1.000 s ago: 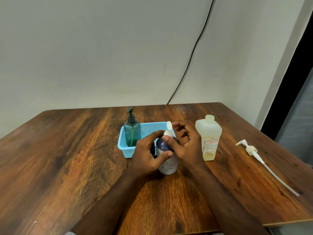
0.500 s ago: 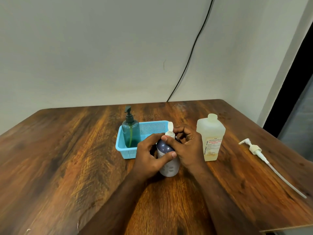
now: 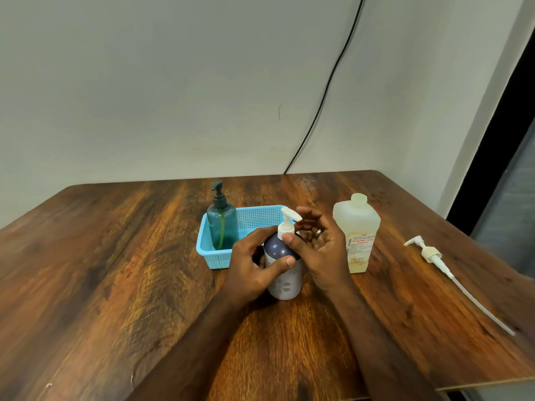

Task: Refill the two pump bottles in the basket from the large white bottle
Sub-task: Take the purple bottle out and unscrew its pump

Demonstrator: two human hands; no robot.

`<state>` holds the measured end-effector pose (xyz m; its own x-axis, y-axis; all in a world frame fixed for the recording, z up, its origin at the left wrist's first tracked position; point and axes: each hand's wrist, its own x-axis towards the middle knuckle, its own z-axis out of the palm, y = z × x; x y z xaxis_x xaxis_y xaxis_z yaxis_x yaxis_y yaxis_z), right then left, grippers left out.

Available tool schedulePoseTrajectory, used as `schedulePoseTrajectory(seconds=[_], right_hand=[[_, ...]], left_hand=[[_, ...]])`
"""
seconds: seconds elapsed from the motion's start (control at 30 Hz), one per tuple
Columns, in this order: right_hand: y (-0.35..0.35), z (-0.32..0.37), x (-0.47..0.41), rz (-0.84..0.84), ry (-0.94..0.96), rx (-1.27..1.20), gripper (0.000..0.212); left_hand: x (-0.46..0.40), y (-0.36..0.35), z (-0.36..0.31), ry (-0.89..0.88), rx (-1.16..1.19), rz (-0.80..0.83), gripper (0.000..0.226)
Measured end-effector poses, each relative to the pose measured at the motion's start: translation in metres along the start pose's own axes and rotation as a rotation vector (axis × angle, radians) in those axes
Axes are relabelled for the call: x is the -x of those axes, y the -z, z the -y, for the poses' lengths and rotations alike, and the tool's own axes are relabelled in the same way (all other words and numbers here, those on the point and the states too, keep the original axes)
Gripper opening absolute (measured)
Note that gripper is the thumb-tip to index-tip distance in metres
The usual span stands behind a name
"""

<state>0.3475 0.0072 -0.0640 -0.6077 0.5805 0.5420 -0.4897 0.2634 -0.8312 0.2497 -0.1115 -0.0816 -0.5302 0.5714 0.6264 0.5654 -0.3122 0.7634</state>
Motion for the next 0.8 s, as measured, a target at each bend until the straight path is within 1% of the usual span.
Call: schedulePoseTrajectory(seconds=[0.1,0.2,0.23,0.33,0.43,0.5,0.6,0.73,0.8], right_hand=[[-0.0032,-0.0032,-0.0004,-0.004,-0.031,-0.011,0.041],[-0.0020,-0.0049,-0.0004,0.055,0.003,0.011,0.026],[-0.0013,-0.0051,-0.0001,0.071,0.005,-0.002,0.025],[-0.0023,-0.0028,0.0014,0.076,-0.025,-0.080,0.033],[-0.0059,-0.0021,0.0018,0.026,0.006,-0.003,0.041],[-0.0070,-0.0035,0.0011,0.007,0.010,0.018,0.038],[-0.0071,-0.0039,0.0013,0.021,-0.009,-0.020,0.027],[-0.0058,-0.0021,0.0025,0.037,-0.039,-0.104,0.032],[-0.0072,0.0002,0.0031,0.014,-0.016,-0.051,0.036]], left_hand=[[-0.0003,0.0003,0.0013,0.001,-0.001,-0.002,0.051],[-0.0009,0.0014,0.0034,0.008,0.010,-0.009,0.054],[-0.0009,0.0015,0.0039,0.007,0.011,-0.005,0.055],[-0.0009,0.0012,0.0040,-0.005,0.012,0.008,0.054],[-0.0009,0.0010,0.0028,-0.011,0.022,0.012,0.052],[-0.0007,0.0009,0.0032,-0.006,0.028,0.011,0.052],[-0.0008,0.0008,0.0047,0.005,0.036,-0.002,0.055],[-0.0005,0.0000,0.0051,0.003,0.046,-0.003,0.054],[-0.0002,0.0001,0.0053,0.006,0.042,-0.002,0.052]])
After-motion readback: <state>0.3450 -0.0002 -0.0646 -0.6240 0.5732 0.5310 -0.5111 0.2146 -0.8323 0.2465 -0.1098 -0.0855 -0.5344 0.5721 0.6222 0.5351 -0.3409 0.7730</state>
